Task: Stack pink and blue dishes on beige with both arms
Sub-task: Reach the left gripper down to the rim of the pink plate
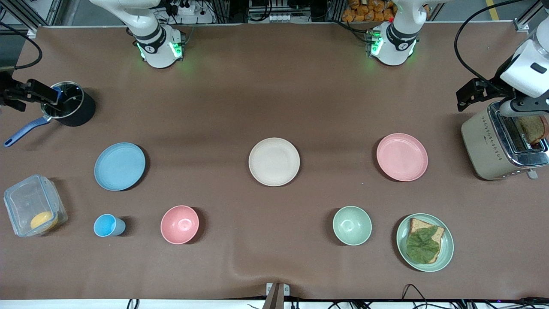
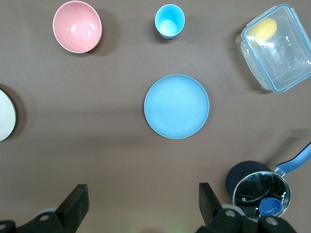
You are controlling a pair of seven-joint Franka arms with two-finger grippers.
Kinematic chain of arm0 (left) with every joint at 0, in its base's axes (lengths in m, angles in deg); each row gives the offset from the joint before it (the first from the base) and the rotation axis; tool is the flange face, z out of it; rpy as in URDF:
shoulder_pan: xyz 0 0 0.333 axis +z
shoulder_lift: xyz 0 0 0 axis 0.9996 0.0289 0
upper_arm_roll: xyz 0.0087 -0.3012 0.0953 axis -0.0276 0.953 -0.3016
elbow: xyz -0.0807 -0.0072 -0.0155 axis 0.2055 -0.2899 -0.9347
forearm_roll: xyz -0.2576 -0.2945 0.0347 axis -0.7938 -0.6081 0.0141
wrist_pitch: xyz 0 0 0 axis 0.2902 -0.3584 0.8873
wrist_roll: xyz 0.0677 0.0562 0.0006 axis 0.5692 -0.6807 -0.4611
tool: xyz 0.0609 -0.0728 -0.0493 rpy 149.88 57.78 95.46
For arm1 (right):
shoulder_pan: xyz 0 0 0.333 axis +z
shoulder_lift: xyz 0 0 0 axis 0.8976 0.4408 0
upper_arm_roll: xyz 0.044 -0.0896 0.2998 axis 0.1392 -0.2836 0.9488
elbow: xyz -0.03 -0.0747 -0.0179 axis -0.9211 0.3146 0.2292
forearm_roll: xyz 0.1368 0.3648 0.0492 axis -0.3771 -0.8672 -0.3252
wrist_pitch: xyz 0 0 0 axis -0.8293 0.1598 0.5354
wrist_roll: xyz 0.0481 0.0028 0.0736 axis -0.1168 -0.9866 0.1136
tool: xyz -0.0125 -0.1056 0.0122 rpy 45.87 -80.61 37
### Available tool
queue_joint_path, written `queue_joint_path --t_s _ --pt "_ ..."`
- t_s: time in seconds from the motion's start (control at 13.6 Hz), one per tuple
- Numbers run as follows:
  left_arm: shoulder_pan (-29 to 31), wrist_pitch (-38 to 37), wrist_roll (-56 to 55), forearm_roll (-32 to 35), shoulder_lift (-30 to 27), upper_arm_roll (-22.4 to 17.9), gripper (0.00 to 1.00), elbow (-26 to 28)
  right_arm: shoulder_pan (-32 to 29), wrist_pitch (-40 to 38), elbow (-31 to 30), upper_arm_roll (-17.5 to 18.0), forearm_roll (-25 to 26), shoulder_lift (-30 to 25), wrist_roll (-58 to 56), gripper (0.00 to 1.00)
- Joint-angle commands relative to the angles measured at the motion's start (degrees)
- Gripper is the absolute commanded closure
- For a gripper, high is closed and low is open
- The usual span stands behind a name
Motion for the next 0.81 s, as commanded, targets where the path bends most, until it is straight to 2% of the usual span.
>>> queue_joint_path --t_s 0.0,0.22,0.44,0.51,0.73 --pt "0.22 -1.31 1.49 -1.90 -0.58 -0.35 0.00 -0.52 -0.80 0.19 0.02 0.78 0.19 -0.02 -0.44 0.00" --pt "1.18 -1.57 1.58 -1.55 0.03 -0.35 0.00 -0.52 -0.80 0.02 0.02 0.78 0.28 -0.02 -0.35 0.00" --pt "2.86 -1.13 2.80 -1.29 3.54 -0.35 0.00 0.00 -0.80 -0.16 0.02 0.78 0.28 -0.11 -0.35 0.00" --pt "3.12 -0.35 2.81 -1.29 4.77 -0.44 0.00 1.14 -0.80 -0.16 0.02 0.78 0.28 -0.11 -0.35 0.00" --pt "5.05 8.07 2.11 -0.85 5.04 -0.44 0.00 10.69 -0.80 -0.25 0.02 0.78 0.28 -0.11 -0.26 0.00"
